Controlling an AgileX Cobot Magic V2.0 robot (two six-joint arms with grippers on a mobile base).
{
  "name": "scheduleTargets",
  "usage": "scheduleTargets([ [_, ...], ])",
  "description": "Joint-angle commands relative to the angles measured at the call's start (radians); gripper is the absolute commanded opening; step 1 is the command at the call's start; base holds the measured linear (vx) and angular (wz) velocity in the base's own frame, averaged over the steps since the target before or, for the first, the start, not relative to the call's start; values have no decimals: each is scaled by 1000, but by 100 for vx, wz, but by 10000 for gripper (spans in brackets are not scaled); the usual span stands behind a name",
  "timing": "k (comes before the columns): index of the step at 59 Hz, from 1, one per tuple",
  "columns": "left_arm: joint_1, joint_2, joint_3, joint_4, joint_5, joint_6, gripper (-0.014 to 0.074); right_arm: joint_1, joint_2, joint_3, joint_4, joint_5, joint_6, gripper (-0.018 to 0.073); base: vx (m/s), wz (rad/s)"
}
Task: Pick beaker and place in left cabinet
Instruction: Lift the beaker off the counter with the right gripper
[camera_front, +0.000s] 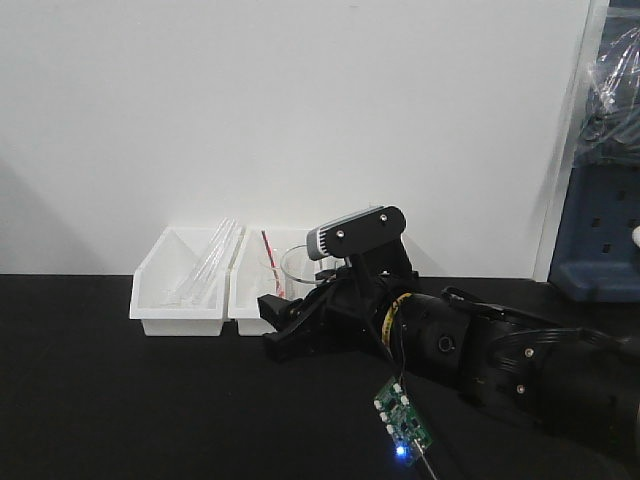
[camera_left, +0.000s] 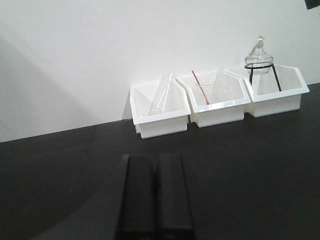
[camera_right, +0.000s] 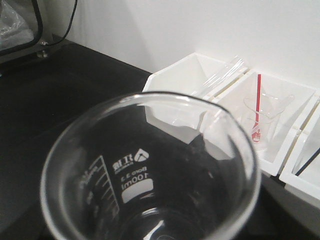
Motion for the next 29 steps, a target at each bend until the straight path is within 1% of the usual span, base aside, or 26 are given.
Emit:
scheduleTargets([
  [1,-1,-19,16,-3,-75,-3,1,-3,-52,-29,6,-39,2,-3,0,0],
  [29,-1,-19,16,-3,-75,-3,1,-3,-52,-29,6,-39,1,-3,-4,1],
])
